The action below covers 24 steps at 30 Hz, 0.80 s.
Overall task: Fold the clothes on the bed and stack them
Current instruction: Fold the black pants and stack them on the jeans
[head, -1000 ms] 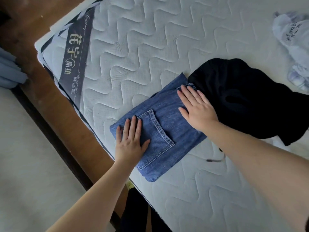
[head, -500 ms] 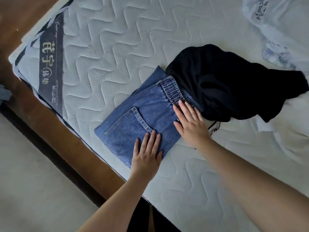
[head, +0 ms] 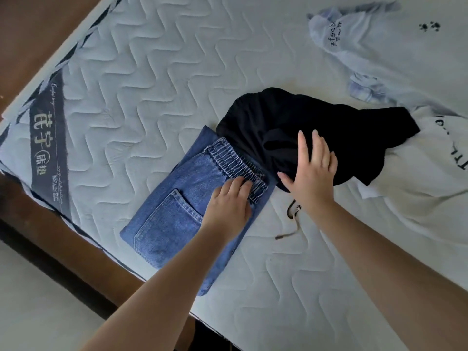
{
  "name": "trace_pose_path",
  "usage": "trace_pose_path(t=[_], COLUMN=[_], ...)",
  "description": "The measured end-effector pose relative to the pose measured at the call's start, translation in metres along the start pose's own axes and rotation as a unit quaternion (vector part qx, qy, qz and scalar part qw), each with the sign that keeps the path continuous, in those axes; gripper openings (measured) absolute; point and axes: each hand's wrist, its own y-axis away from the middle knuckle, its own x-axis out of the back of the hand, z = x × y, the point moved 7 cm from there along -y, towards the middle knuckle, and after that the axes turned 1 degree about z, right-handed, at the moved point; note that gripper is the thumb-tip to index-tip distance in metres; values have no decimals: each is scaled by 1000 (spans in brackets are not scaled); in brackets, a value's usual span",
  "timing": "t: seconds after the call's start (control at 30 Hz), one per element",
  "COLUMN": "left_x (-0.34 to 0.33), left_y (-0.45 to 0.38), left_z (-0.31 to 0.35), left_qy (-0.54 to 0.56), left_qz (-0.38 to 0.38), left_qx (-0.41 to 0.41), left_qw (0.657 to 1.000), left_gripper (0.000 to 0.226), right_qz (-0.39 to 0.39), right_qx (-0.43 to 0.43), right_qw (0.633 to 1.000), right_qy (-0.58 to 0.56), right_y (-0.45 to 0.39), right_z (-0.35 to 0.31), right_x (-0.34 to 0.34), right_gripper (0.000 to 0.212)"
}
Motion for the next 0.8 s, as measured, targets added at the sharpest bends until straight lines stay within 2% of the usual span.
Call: trace_pose_path(t=[0.07, 0.17, 0.3, 0.4, 0.47, 0.53, 0.6, 0.63, 0.67, 0.73, 0.8], left_x=[-1, -2, -6, -3, 3, 9, 13, 15, 15, 13, 16], left_y=[-12, -19, -16, -13, -14, -18, -24, -26, -28, -27, -25], left_z=[5, 9, 9, 11, 13, 14, 21, 27, 34, 53, 77], left_qy=[-10, -23, -14, -6, 61, 205, 364, 438, 518, 681, 796], left_qz=[-14, -20, -38, -34, -14, 6, 2, -6, -17, -63, -119], left_qx=[2, -2, 0, -1, 20, 69, 121, 149, 180, 261, 293], left_qw=[1000, 1000, 999, 999, 998, 976, 924, 887, 836, 681, 516], left_gripper=[54, 56, 59, 59, 59, 58, 58, 57, 56, 58, 75], right_qz=[-91, -168, -128, -100, -74, -33, 13, 28, 33, 36, 32], right_qx=[-20, -5, -19, -74, -108, -138, -147, -151, -161, -192, -213], right_qw=[995, 984, 991, 989, 967, 929, 893, 872, 848, 800, 752], right_qy=[28, 58, 21, -84, -218, -342, -426, -466, -504, -567, -623], right_y=[-11, -29, -52, -55, -50, -41, -30, -23, -17, 0, 18], right_z=[13, 19, 25, 43, 54, 61, 62, 62, 60, 54, 49], right_x=[-18, -35, -29, -13, 6, 33, 66, 80, 95, 127, 158], right_gripper=[100, 87, 50, 49, 50, 47, 37, 28, 20, 17, 16])
